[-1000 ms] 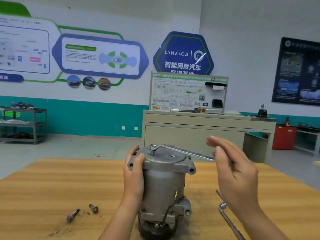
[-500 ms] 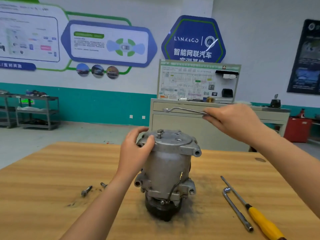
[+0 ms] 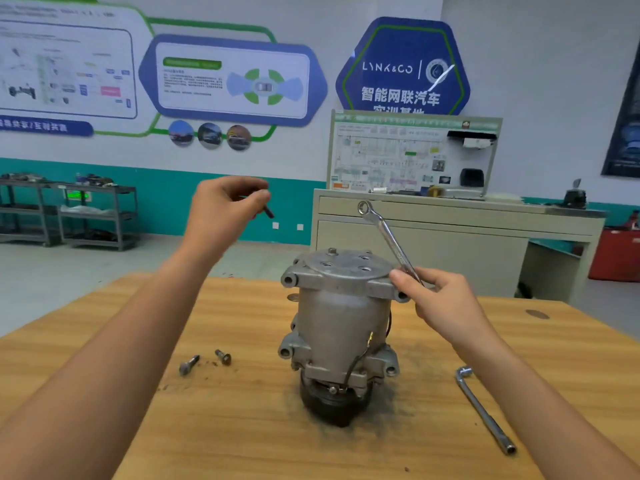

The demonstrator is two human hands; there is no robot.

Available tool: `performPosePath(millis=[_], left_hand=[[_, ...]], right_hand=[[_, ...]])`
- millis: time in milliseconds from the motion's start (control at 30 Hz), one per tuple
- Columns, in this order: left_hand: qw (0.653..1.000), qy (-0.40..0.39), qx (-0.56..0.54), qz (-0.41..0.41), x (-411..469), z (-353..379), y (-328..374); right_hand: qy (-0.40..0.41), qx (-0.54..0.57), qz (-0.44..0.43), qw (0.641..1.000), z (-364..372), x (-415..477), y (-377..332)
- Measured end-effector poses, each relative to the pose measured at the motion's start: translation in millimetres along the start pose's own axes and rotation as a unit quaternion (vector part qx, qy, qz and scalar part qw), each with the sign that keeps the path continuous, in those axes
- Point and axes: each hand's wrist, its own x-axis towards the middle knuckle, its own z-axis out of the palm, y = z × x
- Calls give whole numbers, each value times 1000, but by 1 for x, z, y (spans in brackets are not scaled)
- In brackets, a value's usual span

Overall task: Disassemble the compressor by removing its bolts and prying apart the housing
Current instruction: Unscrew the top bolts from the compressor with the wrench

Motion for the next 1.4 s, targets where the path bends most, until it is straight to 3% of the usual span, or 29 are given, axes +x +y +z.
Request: performPosePath(millis=[100,267,433,600,733,967,1033,1133,1267,1400], left_hand=[[985,-66,131,-88,-29,-46,-57],[911,-178,301,-218,-111,-92,-148],[909,-231,329,-113,-137,-84,-173],[914,-205,349,-22,-135,-72,-177],[911,-128,381,-87,-129,-71,-184],[893,-191,378,-151,-114,-48,-182],[926,-127,325,-142,-112,-34,-167],[986,-60,113,-109,-104,-3,-118],[977,-120,-103,-145,-87,43,-61],[958,-145,-180,-169,-85,67,-49]], right_hand=[[11,15,-2,1000,2,-1,1],[38,32,6,999,4,-2,8],[40,44,23,998,4,-3,11],[41,37,47,997,3,-3,14],[43,38,48,997,5,-5,13],[37,51,60,996,5,-6,9],[32,43,59,997,4,-5,9],[-6,7,52,999,-4,0,5],[-109,-164,31,980,-26,16,-18],[-137,-397,-64,905,-31,35,-44]])
